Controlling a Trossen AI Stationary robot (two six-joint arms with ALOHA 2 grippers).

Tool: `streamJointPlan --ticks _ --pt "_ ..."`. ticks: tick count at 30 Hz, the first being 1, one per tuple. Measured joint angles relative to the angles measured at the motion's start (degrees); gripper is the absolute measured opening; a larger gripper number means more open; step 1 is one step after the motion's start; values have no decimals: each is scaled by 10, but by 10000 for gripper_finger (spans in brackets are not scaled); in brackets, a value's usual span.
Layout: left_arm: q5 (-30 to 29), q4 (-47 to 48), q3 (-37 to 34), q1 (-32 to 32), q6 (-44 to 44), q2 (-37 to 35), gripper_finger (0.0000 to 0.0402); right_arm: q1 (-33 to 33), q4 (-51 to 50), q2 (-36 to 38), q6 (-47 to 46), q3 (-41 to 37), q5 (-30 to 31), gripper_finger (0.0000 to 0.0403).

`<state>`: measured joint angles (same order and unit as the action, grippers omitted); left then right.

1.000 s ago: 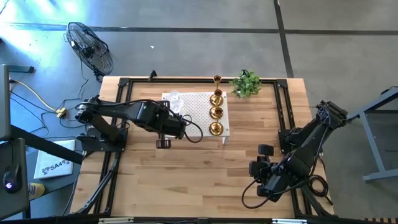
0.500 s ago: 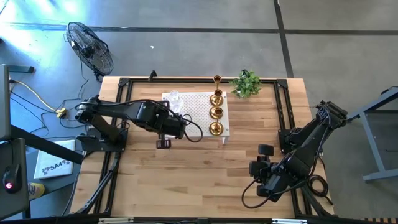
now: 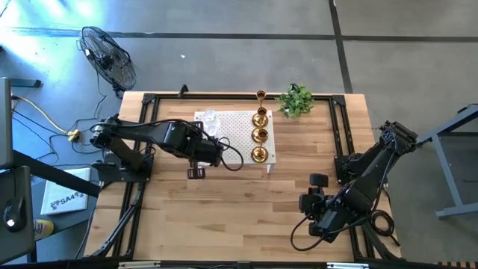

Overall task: Pick & Place candle stick holders
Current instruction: Put the transparent glass candle holder on the shelf aligned with the other transparent glass candle holder

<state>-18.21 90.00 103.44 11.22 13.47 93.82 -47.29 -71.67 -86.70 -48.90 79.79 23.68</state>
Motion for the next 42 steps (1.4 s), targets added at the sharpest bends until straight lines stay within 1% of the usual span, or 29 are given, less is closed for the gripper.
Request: streamJointPlan --ticks 4,10,12,36,42 --pt "-1 0 0 0 4 0 12 0 5 0 0 0 0 137" --pt "-1 0 -1 0 5 1 43 0 5 0 4 0 2 137" --pt "-1 0 -1 0 5 1 47 0 5 0 5 0 6 137" --pt "-16 0 -2 0 1 1 45 0 21 0 14 0 4 137" --pt "-29 0 -2 0 -1 1 46 0 21 0 14 0 2 137"
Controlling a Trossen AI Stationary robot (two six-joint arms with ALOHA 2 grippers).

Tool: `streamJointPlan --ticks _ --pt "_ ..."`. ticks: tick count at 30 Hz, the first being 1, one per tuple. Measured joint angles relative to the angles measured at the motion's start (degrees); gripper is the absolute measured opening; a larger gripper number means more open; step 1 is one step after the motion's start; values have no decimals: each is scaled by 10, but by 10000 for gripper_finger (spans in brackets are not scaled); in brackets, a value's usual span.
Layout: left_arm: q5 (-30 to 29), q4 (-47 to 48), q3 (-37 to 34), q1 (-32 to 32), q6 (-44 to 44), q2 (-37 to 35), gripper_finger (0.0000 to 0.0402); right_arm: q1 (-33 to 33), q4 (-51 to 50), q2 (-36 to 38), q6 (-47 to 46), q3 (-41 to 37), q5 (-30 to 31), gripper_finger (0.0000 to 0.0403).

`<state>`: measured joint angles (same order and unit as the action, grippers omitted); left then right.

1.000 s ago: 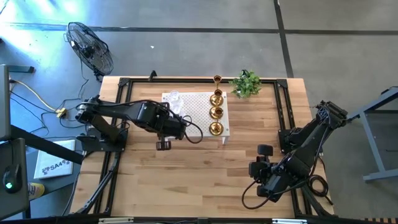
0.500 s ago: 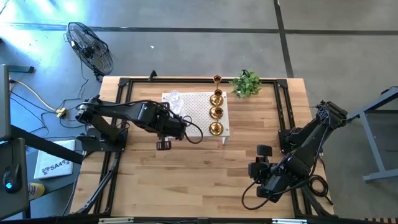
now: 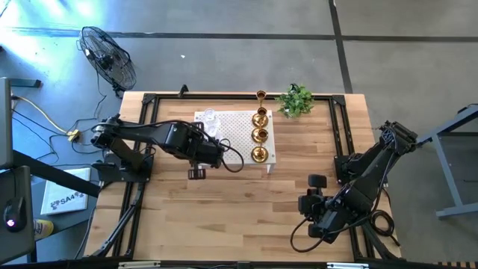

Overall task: Pick & Place candle stick holders
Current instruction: Put the transparent glass candle holder on the shelf aligned with the other transparent glass candle holder, then return to Home Position

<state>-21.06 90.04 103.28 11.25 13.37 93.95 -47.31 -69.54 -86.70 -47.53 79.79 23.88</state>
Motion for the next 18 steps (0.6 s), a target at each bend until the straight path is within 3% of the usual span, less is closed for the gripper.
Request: streamJointPlan --ticks 6,18 --pt "-3 0 1 0 0 -1 65 0 0 0 0 0 0 138" --pt "-5 0 1 0 7 -1 144 0 0 0 0 0 0 138"
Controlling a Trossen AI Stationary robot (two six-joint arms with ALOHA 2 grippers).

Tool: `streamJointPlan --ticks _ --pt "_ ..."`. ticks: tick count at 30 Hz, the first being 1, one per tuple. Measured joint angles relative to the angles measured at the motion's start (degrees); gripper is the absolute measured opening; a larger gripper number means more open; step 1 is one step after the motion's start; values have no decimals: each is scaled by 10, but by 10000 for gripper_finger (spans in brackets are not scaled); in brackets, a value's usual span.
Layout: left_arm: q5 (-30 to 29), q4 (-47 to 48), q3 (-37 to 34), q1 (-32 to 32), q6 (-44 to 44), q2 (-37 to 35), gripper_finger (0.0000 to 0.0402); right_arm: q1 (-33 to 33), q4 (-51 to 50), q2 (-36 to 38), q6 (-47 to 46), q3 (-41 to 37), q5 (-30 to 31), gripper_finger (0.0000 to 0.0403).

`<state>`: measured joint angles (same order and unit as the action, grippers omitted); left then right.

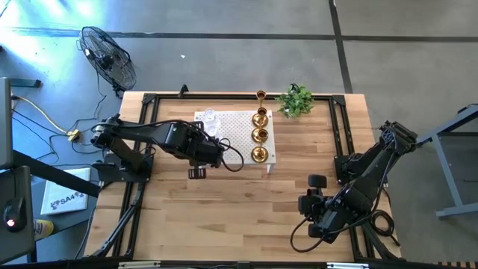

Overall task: Pick & Place candle stick holders
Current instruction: Return to Home Position

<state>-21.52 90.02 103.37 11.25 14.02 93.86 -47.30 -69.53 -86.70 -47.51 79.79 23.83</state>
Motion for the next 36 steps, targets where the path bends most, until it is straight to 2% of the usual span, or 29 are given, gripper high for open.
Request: streamJointPlan --ticks 11,23,33,36 --pt "0 0 1 0 0 0 178 0 0 0 0 0 0 138" --pt "2 1 3 0 -2 0 179 0 7 0 0 0 -2 138" --pt "-9 0 135 0 -8 -1 179 0 7 0 5 0 0 138" --pt "13 0 189 0 -6 -1 179 0 9 0 20 0 7 138"
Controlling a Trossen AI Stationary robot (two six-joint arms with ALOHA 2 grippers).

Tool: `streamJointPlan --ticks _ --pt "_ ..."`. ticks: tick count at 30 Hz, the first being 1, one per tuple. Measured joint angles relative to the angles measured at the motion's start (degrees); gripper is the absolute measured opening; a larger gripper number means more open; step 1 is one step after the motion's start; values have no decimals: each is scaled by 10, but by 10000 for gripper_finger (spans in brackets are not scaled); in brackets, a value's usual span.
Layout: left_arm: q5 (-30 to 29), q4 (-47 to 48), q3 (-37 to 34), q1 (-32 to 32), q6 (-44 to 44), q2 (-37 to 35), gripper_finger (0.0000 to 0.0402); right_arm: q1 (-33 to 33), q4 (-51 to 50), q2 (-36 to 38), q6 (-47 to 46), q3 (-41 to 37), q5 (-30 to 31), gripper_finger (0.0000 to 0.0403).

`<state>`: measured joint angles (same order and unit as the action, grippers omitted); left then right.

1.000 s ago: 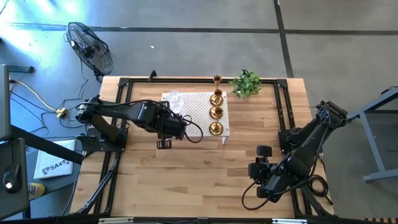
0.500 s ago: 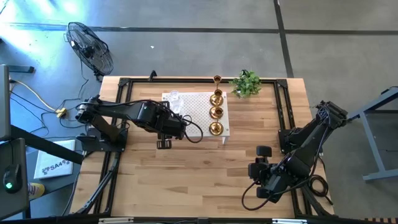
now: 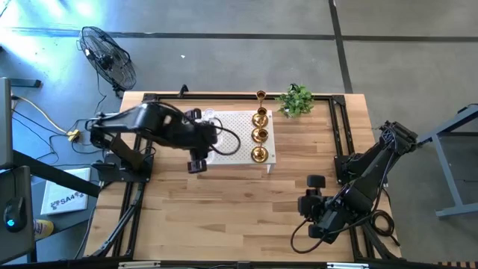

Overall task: Pick & Place candle stick holders
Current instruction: Return to Home Position

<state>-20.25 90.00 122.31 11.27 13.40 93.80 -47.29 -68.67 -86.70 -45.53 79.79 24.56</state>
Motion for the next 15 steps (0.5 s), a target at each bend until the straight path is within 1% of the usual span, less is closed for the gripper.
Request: streamJointPlan --ticks 3,5,9,12,14,15 --pt "35 0 44 0 -1 0 179 0 10 0 37 0 7 138" --pt "70 0 66 2 -1 0 179 0 24 0 72 0 20 138" --pt "124 0 84 27 -9 -17 164 5 83 0 167 0 40 138" --pt "125 1 80 67 6 -46 131 16 133 0 236 0 42 138" --pt "115 0 80 101 25 -69 97 24 159 0 270 0 42 137" --pt "99 1 80 119 35 -81 77 30 167 0 286 0 41 137"
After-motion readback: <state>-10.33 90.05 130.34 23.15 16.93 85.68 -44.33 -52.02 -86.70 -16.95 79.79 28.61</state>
